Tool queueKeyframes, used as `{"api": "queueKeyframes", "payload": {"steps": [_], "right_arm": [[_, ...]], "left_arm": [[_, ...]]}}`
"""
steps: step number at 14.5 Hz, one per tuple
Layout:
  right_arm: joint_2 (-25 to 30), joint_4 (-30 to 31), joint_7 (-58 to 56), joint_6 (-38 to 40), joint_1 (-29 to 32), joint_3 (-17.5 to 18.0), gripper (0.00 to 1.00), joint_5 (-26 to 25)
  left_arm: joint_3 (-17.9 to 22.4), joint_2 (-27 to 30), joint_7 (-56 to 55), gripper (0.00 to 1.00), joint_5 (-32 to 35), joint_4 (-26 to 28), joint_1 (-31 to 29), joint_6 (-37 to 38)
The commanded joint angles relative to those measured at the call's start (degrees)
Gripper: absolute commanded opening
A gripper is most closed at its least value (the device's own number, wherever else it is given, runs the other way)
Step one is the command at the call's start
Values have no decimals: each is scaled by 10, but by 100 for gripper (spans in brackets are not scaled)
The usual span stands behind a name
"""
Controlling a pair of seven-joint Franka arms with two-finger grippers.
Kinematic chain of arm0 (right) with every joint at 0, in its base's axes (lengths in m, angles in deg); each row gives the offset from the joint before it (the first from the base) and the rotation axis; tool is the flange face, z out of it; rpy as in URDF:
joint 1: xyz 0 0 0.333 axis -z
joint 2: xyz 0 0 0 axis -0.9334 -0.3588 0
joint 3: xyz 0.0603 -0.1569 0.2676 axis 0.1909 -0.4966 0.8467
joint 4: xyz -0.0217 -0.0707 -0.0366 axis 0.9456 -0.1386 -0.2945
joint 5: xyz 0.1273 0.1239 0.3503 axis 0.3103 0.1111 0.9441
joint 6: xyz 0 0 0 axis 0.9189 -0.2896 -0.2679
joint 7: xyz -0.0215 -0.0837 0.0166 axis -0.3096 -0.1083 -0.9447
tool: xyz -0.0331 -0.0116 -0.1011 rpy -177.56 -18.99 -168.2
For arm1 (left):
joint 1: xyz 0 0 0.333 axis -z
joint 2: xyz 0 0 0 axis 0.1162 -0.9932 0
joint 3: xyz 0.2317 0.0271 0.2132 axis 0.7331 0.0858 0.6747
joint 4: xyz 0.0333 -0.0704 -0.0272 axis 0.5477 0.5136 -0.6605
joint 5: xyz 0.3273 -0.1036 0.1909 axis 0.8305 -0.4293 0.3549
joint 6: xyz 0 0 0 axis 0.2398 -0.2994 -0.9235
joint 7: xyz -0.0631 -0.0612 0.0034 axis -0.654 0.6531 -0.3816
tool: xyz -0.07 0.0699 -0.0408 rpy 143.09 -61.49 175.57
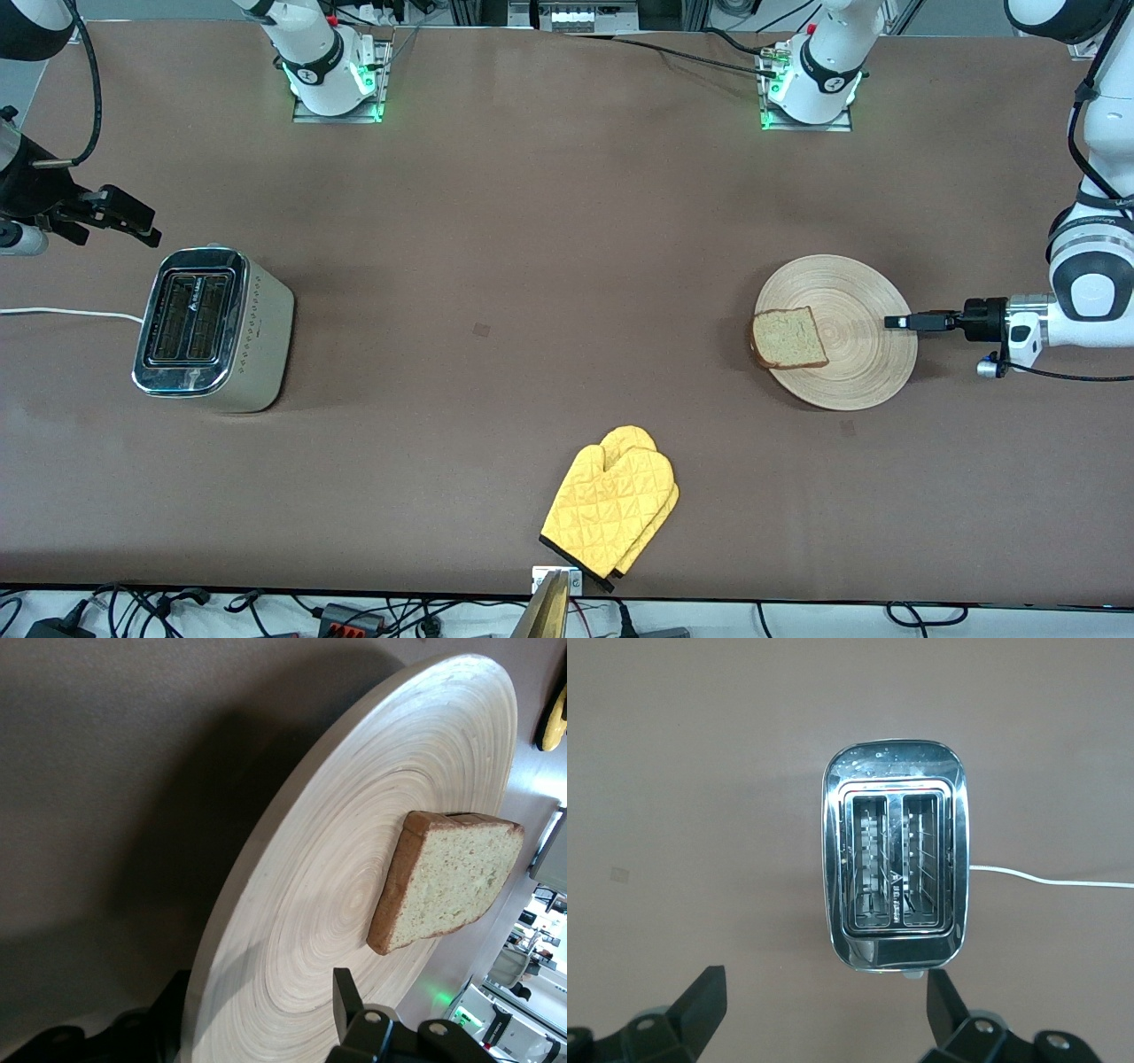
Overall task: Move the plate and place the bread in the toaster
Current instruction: 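Lower the left gripper and grasp the wooden plate's rim, then slide the plate toward the toaster with the left gripper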
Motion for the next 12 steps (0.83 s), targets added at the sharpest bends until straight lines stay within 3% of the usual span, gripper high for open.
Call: {"api": "queueKeyframes", "payload": {"steps": [1, 2, 4, 6, 7, 12], "right_arm": [[5, 9, -8, -6, 2, 4, 100, -8], [5, 9, -8, -6, 2, 4, 100, -8], [5, 9, -8, -6, 1, 4, 100, -8], [5, 9, -8, -6, 2, 4, 100, -8], [5, 9, -8, -7, 2, 4, 100, -8], [5, 9, -8, -6, 2, 4, 100, -8]], "left_arm": [[-3, 6, 18, 74, -12, 3, 1, 0], [-4, 5, 19, 73, -10, 0, 0, 3], [-3, 5, 29, 50, -10, -1, 0, 6], [-3, 6, 61, 14, -10, -1, -2, 7], [-3, 5, 76, 2, -11, -1, -3, 8], [-5, 3, 43, 1, -25, -24, 8, 71]]}}
